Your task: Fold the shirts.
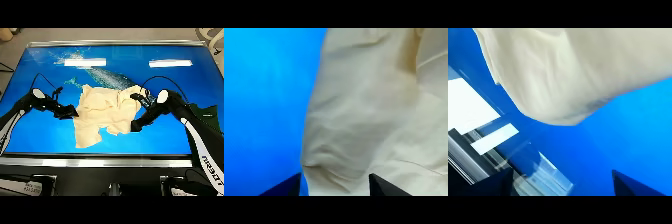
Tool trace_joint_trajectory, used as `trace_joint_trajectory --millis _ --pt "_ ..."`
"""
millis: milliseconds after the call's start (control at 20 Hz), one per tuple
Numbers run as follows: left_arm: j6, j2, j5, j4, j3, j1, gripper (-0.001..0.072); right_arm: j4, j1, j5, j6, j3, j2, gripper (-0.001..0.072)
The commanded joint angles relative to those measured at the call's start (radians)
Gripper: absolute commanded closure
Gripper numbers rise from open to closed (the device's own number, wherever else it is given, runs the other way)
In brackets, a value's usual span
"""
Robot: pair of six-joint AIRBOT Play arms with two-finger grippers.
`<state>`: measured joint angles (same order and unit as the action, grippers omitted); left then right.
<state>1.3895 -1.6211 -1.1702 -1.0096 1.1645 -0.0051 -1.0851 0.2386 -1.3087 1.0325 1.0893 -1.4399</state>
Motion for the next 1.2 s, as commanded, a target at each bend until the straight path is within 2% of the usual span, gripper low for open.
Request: trace_joint_trajectory --millis 0,50,100,150,200,350,400,500,650,850,950,1050,1150 --pt "0.013 -0.025 0.016 0.007 0.0 -0.003 0.0323 0.099 0.001 0.098 0.001 -0.048 -0.031 0.004" --pt "0.013 -0.03 0.021 0.023 0.0 -0.003 0.0323 0.129 0.001 0.111 0.002 -0.051 -0.054 0.0039" --pt "0.012 -0.034 0.028 0.043 0.0 -0.003 0.0383 0.168 0.001 0.122 -0.002 -0.051 -0.081 0.004" --pt "0.011 -0.036 0.028 0.057 0.0 -0.003 0.0598 0.208 0.002 0.134 -0.013 -0.051 -0.103 0.004" --pt "-0.014 -0.035 0.027 0.076 0.002 -0.003 0.0678 0.246 0.011 0.147 -0.024 -0.05 -0.123 0.0041" --pt "-0.033 -0.027 0.008 0.094 0.031 -0.003 0.0679 0.255 0.077 0.209 -0.032 -0.05 -0.162 0.0052" --pt "-0.034 -0.023 -0.009 0.094 0.044 -0.003 0.0679 0.235 0.103 0.248 -0.029 -0.05 -0.165 0.0186" --pt "-0.063 -0.002 -0.042 0.094 0.072 -0.003 0.0679 0.192 0.127 0.326 0.011 -0.048 -0.153 0.0692" --pt "-0.082 0.11 -0.026 0.094 0.135 -0.003 0.068 0.084 0.109 0.328 0.001 0.001 -0.058 0.0699" --pt "-0.09 0.38 0.016 0.101 0.403 -0.011 0.068 -0.221 0.056 0.261 -0.087 0.259 0.225 0.0699" --pt "-0.173 0.52 0.073 0.154 0.596 -0.049 0.068 -0.333 0.058 0.301 -0.097 0.462 0.392 0.0698" --pt "-0.188 0.637 0.19 0.144 0.727 -0.109 0.068 -0.331 0.058 0.388 -0.118 0.608 0.522 0.0698" --pt "-0.185 0.741 0.294 0.124 0.769 -0.139 0.068 -0.332 0.058 0.442 -0.117 0.681 0.622 0.0698"
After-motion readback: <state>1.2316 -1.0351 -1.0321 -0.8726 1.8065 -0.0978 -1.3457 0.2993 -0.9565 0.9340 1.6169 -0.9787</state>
